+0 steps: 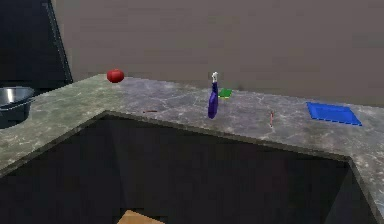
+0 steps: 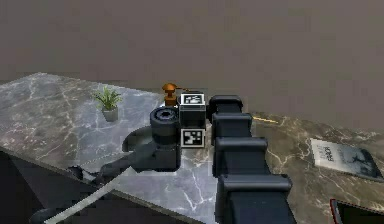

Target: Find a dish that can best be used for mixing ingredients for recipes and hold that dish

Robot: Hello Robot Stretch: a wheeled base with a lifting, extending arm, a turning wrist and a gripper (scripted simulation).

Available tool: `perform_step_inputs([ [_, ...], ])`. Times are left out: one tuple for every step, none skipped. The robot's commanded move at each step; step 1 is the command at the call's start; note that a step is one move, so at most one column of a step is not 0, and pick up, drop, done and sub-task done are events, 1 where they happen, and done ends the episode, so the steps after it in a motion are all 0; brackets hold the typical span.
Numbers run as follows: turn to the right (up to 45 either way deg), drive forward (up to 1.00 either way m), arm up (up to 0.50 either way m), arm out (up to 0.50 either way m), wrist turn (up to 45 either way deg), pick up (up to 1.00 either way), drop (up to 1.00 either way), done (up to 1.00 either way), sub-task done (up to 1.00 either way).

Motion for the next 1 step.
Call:
perform_step_inputs([
  [0.0,0.0,0.0,0.0,45.0,0.0,0.0,0.0,0.0],
])
